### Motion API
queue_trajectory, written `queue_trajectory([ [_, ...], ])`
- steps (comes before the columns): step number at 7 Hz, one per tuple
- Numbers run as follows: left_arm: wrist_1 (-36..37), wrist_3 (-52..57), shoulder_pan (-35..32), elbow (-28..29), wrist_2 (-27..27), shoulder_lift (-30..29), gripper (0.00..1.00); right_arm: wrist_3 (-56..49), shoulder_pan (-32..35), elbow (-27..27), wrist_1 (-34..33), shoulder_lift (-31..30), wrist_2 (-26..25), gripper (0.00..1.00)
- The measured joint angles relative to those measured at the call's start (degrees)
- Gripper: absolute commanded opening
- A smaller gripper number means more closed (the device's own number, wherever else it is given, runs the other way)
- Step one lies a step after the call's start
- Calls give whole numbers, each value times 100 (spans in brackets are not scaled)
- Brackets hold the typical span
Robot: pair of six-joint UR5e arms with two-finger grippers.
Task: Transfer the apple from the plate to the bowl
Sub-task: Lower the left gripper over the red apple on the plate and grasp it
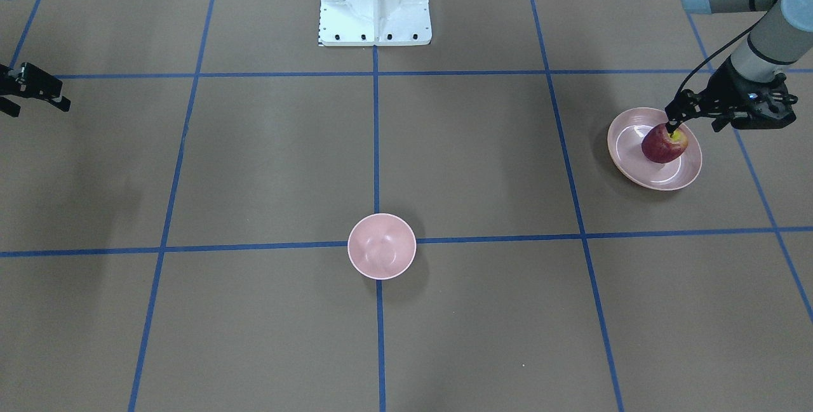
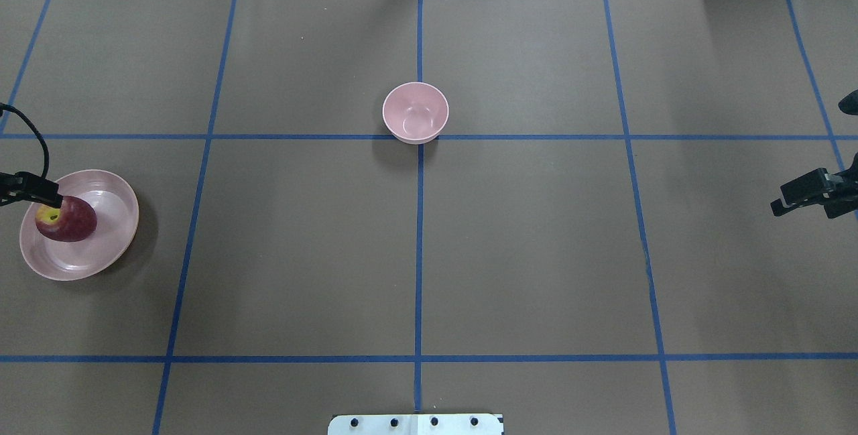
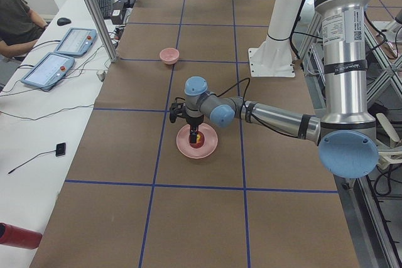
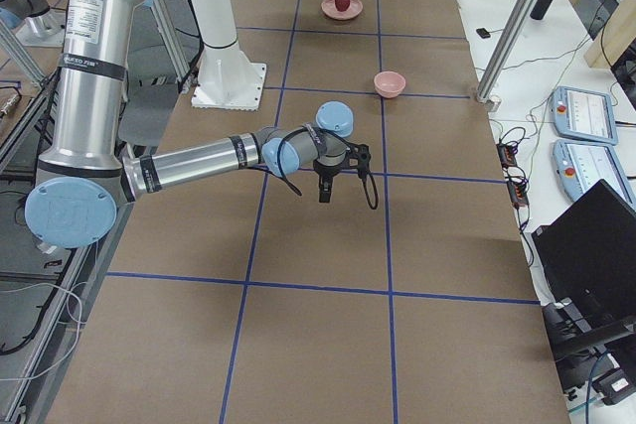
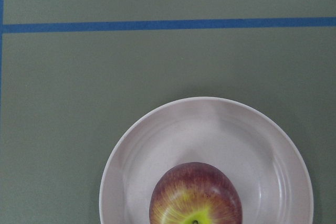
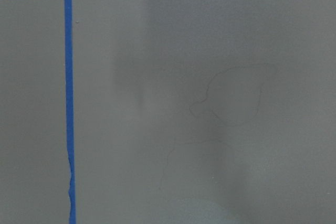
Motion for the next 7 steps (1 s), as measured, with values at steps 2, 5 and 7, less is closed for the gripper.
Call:
queue_trajectory([
  [2,-398,-340,285,271,154,-93,98,16,-204,6,-8,15,-205,100],
  [5,-963,-581,498,674,196,-141,98,16,-271,22,-5,42,-358,100],
  [7,-1011,-601,509,770,198,-147,82,15,-441,31,-24,42,-367,100],
])
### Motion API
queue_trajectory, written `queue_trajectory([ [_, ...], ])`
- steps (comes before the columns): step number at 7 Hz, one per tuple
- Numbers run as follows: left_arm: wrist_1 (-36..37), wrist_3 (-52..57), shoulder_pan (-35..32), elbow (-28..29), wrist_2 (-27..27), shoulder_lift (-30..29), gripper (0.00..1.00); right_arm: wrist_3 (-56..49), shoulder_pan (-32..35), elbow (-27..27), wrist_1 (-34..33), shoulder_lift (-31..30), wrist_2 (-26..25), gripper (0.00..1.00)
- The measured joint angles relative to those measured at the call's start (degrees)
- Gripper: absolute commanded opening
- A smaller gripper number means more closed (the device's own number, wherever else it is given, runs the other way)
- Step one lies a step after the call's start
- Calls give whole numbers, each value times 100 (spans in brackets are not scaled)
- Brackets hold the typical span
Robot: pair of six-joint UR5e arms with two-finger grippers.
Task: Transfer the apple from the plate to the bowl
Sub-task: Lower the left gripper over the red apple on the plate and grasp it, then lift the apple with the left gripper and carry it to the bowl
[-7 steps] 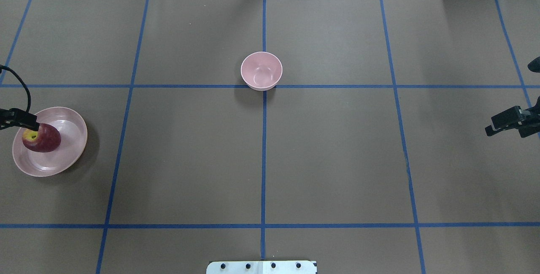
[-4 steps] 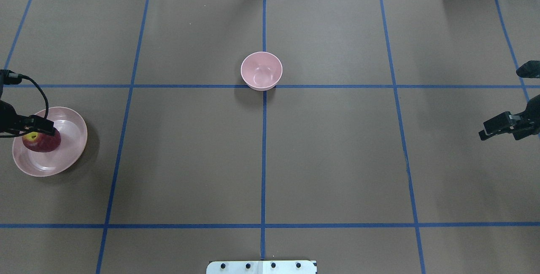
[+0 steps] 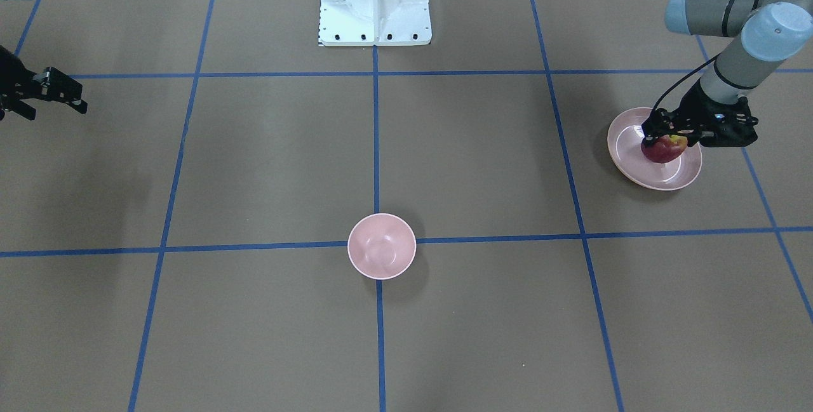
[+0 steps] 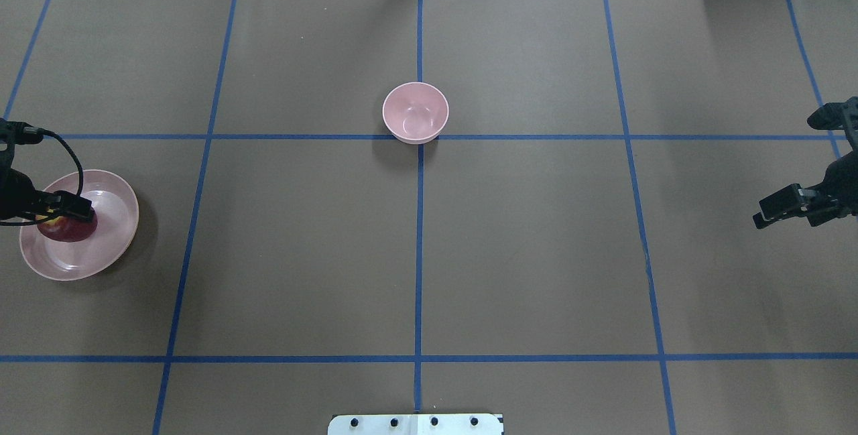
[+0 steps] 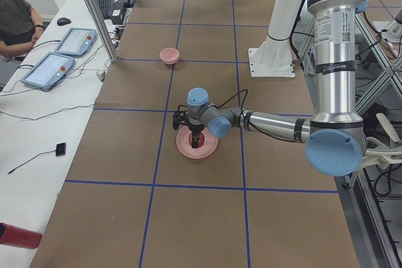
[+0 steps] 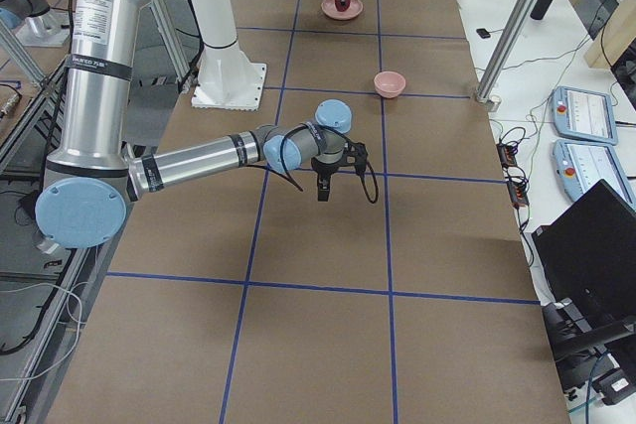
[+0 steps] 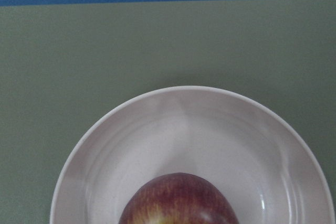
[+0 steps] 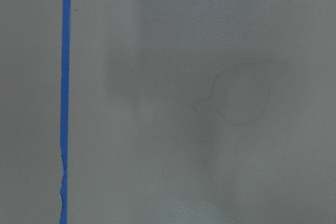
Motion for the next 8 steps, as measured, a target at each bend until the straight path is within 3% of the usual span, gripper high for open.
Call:
queue_trajectory([
  [1,-4,-23,2,18,0,-1,47,1,16,11,-2,-3,-15,100],
  [2,-6,-38,2,29,-1,-3,0,2,13,16,-5,-7,-53,100],
  [5,367,-82,-9,-150,-406,-249,0,0,-65,23,-5,-2,-127,100],
  [6,1066,-220,-23,-431,-746,-701,0,-6,-52,28,-2,0,-131,100],
  [8,3116,-948,198,-715,-838,-2598,0,-12,-61,30,1,1,-138,100],
])
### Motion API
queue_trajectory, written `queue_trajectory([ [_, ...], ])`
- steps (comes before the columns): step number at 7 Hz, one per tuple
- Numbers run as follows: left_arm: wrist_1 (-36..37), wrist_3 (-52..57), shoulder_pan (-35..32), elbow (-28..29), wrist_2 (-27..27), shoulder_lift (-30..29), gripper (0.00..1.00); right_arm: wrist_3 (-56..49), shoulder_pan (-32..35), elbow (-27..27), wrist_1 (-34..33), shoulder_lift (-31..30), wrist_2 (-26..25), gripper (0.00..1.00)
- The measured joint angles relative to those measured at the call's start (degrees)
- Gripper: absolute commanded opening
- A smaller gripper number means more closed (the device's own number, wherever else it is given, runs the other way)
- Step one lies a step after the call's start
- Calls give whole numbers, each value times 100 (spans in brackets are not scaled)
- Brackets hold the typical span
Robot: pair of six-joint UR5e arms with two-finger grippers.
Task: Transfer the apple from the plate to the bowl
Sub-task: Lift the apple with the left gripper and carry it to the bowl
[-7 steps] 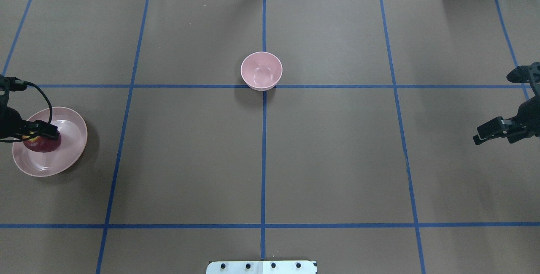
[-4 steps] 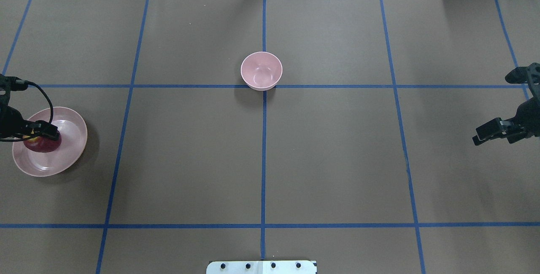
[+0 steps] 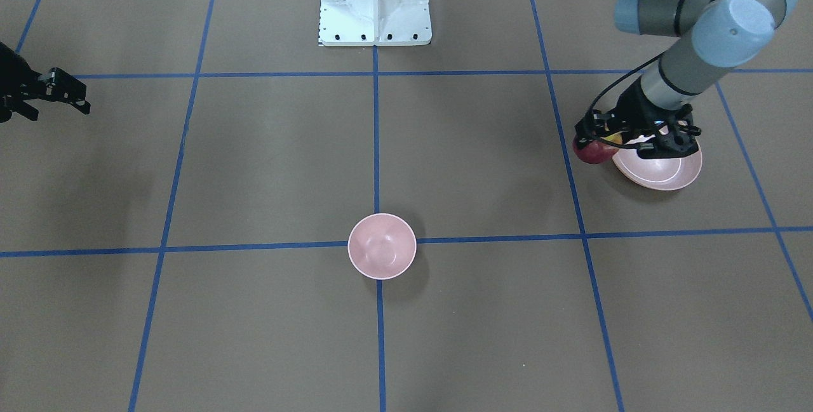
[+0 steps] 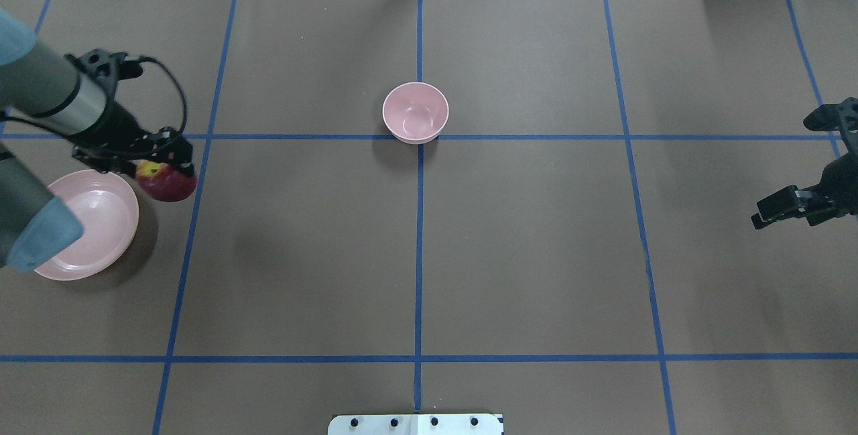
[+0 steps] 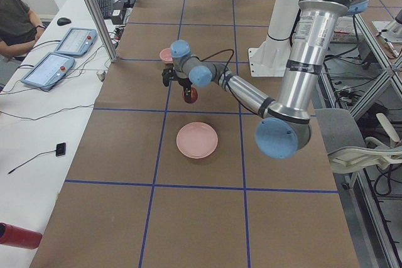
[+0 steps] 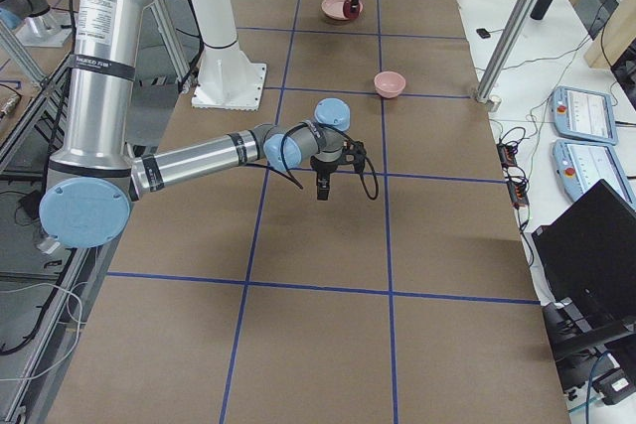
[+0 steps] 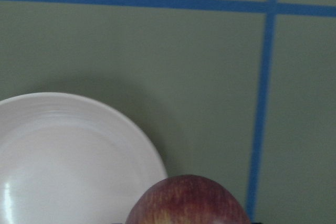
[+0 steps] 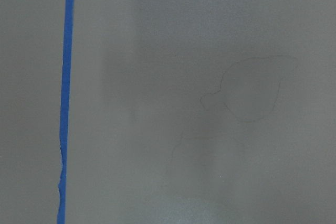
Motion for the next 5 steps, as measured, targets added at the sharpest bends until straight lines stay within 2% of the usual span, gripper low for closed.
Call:
queue_trajectory([
  [1,702,-395,336,132,303,-901,0,3,-40,2,1,-1,-13,100],
  [2,955,-834,642,603,702,-1759,0,3,-92,10,-1,-1,-44,100],
  [3,824,-1201,827,1396,897,-2576,0,2,-139,14,-3,-2,-75,100],
  [5,-258,-1682,983,3372,1016,-3868,0,1,-196,22,-3,-4,-178,100],
])
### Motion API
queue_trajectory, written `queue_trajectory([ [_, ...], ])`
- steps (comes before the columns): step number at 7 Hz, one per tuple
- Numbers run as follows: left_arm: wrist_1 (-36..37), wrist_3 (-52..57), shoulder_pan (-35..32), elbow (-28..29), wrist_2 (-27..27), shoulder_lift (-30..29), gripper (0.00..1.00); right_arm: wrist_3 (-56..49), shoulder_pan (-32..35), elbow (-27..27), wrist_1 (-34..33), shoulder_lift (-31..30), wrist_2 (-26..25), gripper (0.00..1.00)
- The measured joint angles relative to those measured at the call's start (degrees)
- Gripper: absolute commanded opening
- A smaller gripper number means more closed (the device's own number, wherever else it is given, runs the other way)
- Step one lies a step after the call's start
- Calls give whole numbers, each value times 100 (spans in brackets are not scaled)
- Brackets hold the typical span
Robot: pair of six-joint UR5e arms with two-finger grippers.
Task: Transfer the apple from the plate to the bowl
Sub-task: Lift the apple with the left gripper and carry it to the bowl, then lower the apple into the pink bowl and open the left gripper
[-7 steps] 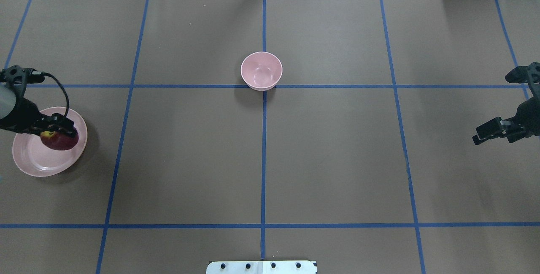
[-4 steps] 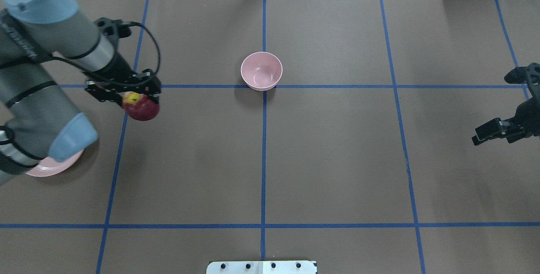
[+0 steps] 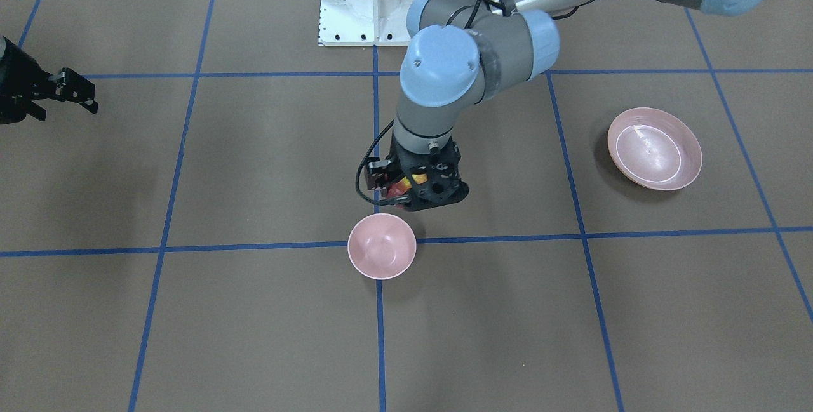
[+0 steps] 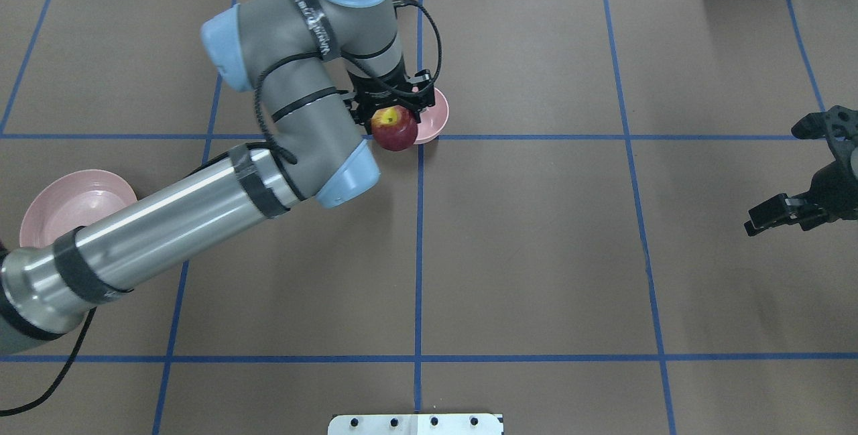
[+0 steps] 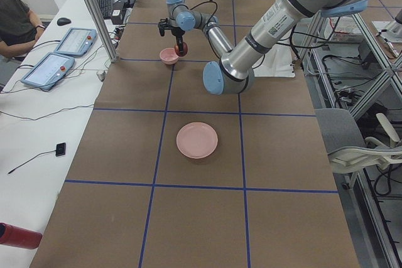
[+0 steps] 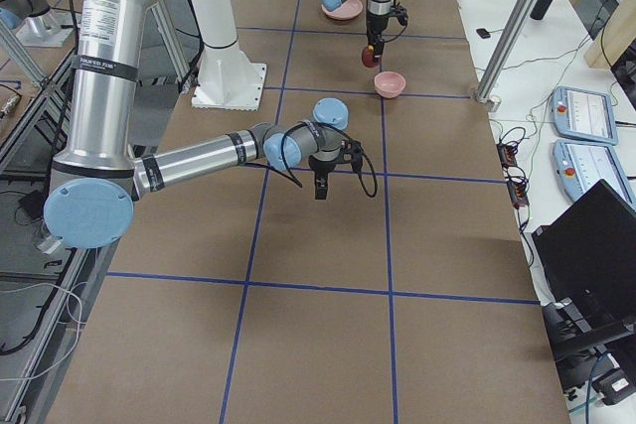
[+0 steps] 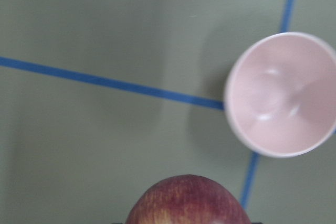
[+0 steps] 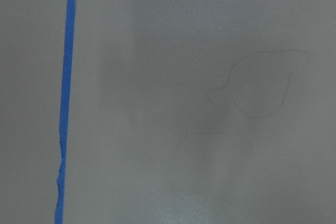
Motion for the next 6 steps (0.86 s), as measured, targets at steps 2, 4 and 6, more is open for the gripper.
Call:
queue_trajectory([
  [2,-507,-15,16,1009,102,-576,0,-2,-40,6,0,-5,-129,100],
  [4,-593,182,18,1284,327,-655,0,-4,-66,15,0,-7,-154,100],
  [6,-857,258,23,1532,482,-666,0,-2,-100,17,0,-5,-159,100],
])
